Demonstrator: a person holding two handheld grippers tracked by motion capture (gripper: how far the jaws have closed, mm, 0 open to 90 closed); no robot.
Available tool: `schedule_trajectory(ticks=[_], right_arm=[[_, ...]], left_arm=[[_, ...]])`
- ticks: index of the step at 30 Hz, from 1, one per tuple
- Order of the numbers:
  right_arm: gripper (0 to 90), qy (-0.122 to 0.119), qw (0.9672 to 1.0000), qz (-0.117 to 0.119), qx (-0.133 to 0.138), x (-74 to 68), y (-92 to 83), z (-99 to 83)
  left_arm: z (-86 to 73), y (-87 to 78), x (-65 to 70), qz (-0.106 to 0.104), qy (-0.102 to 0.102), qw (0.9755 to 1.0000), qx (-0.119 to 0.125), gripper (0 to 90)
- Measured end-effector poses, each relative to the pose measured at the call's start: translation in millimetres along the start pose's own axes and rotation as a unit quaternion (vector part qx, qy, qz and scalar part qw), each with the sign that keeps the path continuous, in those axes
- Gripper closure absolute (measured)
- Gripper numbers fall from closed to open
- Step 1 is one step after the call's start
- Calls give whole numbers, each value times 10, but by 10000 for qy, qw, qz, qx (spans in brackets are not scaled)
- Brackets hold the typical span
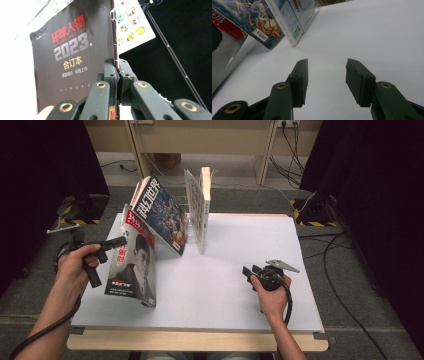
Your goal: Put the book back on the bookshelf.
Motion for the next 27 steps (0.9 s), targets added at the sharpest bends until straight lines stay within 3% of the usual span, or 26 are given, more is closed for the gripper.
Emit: schedule_trajectory(ticks=[8, 13, 18, 23, 27], right_arm=[[538, 32, 10000, -10, 18, 15, -18, 24], [538, 22, 10000, 4, 7, 3, -1, 20], [538, 30, 10000, -3, 12, 16, -11, 21], [538, 46, 10000, -18, 14, 58, -10, 19], [538, 70, 10000, -6, 13, 52, -6, 11]], left_arm=[[40, 3, -113, 219, -260, 9994, 64, 863], [112, 206, -97, 267, -285, 9990, -215, 864], [169, 399, -6, 414, -36, 9982, -440, 863], [293, 463, -26, 493, 9, 9979, -428, 864], [455, 541, -78, 715, 266, 9965, -340, 863]])
Point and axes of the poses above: each handheld gripper's, and its own axes: y roughly forward along the jaws, z roughly out of its top, x roughly to its right, the point moved 9 cm from there along y, roughly forward along the jaws, and after that the axes turned 1 degree about -z, right-handed, at the moved point
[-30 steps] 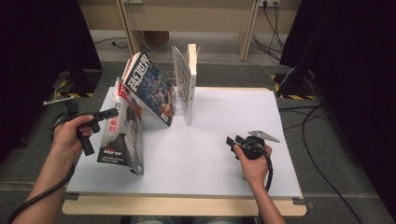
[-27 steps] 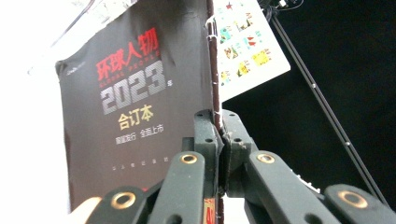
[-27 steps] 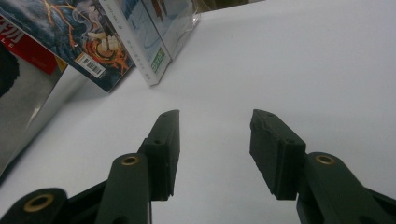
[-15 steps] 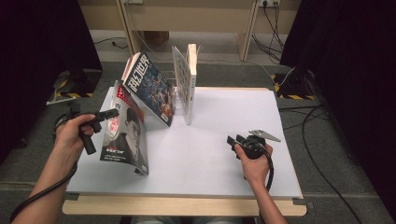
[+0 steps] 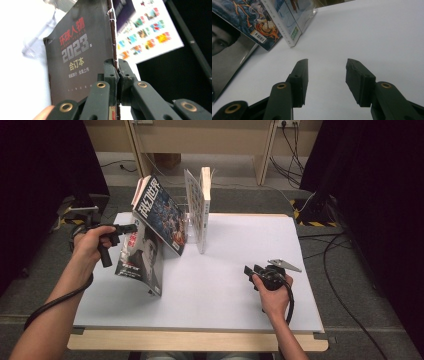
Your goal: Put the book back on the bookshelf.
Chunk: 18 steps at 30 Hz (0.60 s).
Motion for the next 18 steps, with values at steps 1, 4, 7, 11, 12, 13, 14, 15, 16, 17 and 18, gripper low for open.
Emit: schedule_trajectory(ticks=[1, 4, 7, 11, 12, 13, 14, 15, 16, 17, 18], right_arm=[[538, 10, 10000, 3, -10, -2, 1, -3], [538, -16, 10000, -6, -8, 3, 4, -1], [537, -15, 10000, -9, 2, 8, 2, 4], [538, -13, 10000, -21, 2, 21, 4, 2], [538, 20, 10000, -10, -8, 18, 4, -1], [538, 18, 10000, -10, -5, 18, 9, -3], [538, 18, 10000, -6, -17, 17, 13, -7], [538, -2, 10000, -1, -12, 16, 18, -9], [538, -7, 10000, -2, -13, 12, 22, -11], [538, -6, 10000, 10, -24, 6, 24, -14], [538, -13, 10000, 9, -27, 3, 28, -17]], left_arm=[[43, 17, 5, 52, 52, 10000, 42, 863], [154, 71, 54, 211, 306, 9992, 163, 864], [249, 105, 89, 443, 658, 9963, 332, 864], [332, 142, 125, 502, 742, 9951, 417, 865], [342, 157, 134, 501, 749, 9951, 413, 865], [351, 170, 149, 468, 747, 9953, 402, 865], [364, 182, 167, 419, 768, 9954, 394, 865], [379, 194, 184, 383, 801, 9953, 391, 865], [394, 210, 201, 346, 837, 9951, 400, 865], [407, 230, 218, 324, 894, 9947, 396, 865], [420, 251, 238, 291, 979, 9941, 376, 865]])
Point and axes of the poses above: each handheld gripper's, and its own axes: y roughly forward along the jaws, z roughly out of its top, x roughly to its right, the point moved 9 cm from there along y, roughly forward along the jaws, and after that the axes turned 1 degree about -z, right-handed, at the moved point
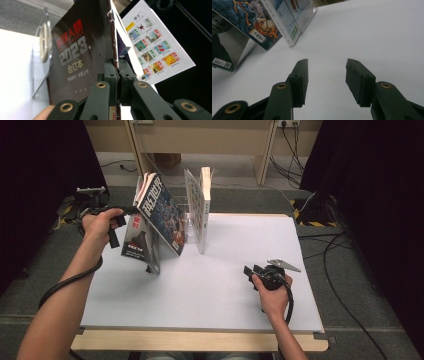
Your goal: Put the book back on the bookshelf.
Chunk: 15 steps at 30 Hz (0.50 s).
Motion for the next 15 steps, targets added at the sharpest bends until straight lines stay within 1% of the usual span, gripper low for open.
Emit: schedule_trajectory(ticks=[2, 3, 5, 7, 9, 10, 13, 14, 15], right_arm=[[538, 12, 10000, 5, -11, -9, 5, -3], [538, 36, 10000, 7, -9, -17, 3, -1], [538, -16, 10000, 15, 22, -7, 2, 10], [538, 12, 10000, 0, 13, -6, -9, 8], [538, 40, 10000, -2, 3, -1, -15, 0], [538, -12, 10000, -14, 14, 15, -17, -1], [538, 51, 10000, -13, -12, 28, -17, -22], [538, 8, 10000, -33, -3, 41, -10, -24], [538, 14, 10000, -16, -31, 40, -2, -33]], left_arm=[[22, 34, 46, -108, 36, 9999, -40, 865], [36, 49, 72, -199, 15, 9998, -37, 865], [72, 75, 103, -354, -39, 9994, 21, 865], [97, 106, 99, -296, 121, 9995, 54, 865], [113, 131, 61, -233, 141, 9996, 111, 865], [118, 143, 36, -185, 201, 9995, 128, 865], [125, 166, -27, -16, 449, 9988, 182, 864], [135, 174, -42, 44, 546, 9983, 222, 864], [154, 177, -62, 109, 650, 9974, 278, 864]])
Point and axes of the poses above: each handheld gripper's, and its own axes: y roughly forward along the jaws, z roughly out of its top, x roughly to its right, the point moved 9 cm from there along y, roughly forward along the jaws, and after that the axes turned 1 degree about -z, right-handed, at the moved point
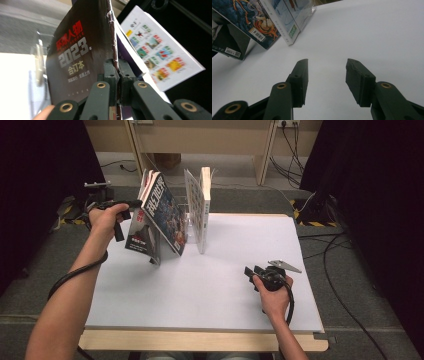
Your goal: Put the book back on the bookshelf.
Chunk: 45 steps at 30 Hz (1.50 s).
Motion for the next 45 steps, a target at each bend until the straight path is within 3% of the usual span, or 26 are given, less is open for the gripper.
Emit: schedule_trajectory(ticks=[2, 7, 11, 13, 15, 16, 20, 21, 23, 26, 28, 31, 34, 36, 39, 41, 42, 45], right_arm=[[538, -8, 10000, -1, 4, -9, 9, -1], [538, 12, 10000, 20, -31, -29, 28, -13], [538, -13, 10000, 14, -29, -22, 34, -32], [538, 15, 10000, 12, -59, -18, 36, -46], [538, -22, 10000, -4, -54, -6, 39, -49], [538, 18, 10000, 17, -65, -18, 41, -52], [538, -19, 10000, 41, -39, -55, 46, -45], [537, -24, 10000, 48, -39, -60, 45, -45], [536, -15, 10000, 46, -47, -55, 43, -49], [534, 52, 9999, 39, -92, -35, 39, -55], [531, 13, 10000, 31, -69, -10, 39, -48], [526, 74, 9999, 45, -127, -4, 42, -61], [522, 80, 9998, 49, -193, 9, 61, -85], [520, 106, 9996, 70, -259, 1, 76, -108], [520, 65, 9995, 67, -299, -7, 91, -131], [520, 108, 9993, 88, -336, -20, 96, -143], [520, 111, 9993, 91, -338, -22, 95, -142], [520, 90, 9994, 85, -331, -11, 90, -137]], left_arm=[[43, -4, -48, 162, 214, 9996, 117, 863], [55, -29, -135, 259, 394, 9973, 571, 856], [-36, -115, -252, 553, 596, 9916, 1001, 848], [-76, -168, -322, 849, 835, 9868, 1094, 845], [-118, -183, -343, 965, 1057, 9839, 1071, 838], [-132, -180, -349, 1022, 1097, 9830, 1063, 836], [-116, -155, -336, 1110, 936, 9832, 1102, 815], [-118, -135, -319, 1094, 934, 9838, 1069, 800], [-137, -99, -311, 1267, 1004, 9828, 897, 759], [-158, -64, -293, 1247, 1015, 9841, 759, 735], [-159, -55, -318, 1310, 834, 9856, 670, 702], [-152, -41, -336, 1354, 716, 9871, 465, 623], [-127, -32, -377, 1519, 578, 9866, 149, 555], [-89, -45, -407, 1692, 537, 9841, 40, 534], [-73, -30, -421, 1767, 402, 9833, -177, 535], [-73, -20, -442, 1860, 412, 9813, -275, 546], [-77, -15, -443, 1842, 399, 9815, -324, 569], [-87, -1, -438, 1924, 582, 9784, -487, 641]])
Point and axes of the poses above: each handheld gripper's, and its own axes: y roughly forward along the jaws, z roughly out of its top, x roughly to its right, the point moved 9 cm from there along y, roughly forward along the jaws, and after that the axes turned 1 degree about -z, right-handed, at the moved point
